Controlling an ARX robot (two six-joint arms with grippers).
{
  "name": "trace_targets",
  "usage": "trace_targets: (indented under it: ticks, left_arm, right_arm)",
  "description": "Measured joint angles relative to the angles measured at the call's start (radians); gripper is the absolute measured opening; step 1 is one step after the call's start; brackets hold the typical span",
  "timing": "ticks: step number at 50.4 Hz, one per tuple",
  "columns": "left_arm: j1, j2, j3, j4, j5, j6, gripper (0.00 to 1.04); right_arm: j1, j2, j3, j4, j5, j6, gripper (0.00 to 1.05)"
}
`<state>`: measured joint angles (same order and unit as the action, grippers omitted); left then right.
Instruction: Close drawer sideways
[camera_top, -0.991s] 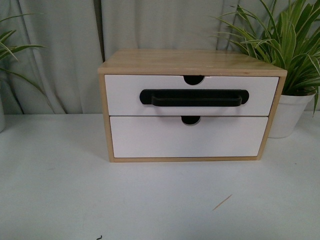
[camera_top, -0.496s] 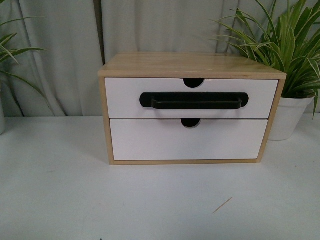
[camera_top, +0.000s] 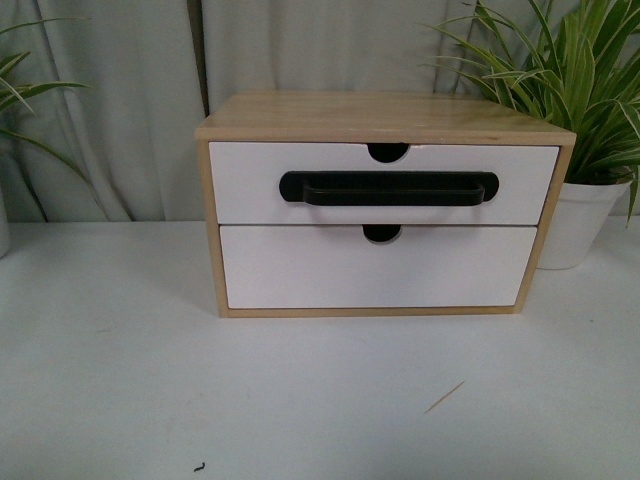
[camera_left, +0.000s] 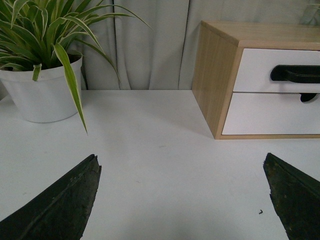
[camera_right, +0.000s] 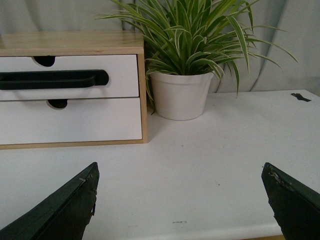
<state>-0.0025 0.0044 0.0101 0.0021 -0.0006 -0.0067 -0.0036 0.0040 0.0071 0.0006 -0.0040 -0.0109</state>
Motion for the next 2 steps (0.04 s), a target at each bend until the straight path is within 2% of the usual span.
trace_targets:
  ticks: [2]
  left_arm:
    - [0.0, 0.0, 0.0, 0.0, 0.0, 0.0, 0.99]
  right_arm:
    - [0.0, 0.0, 0.0, 0.0, 0.0, 0.0, 0.96]
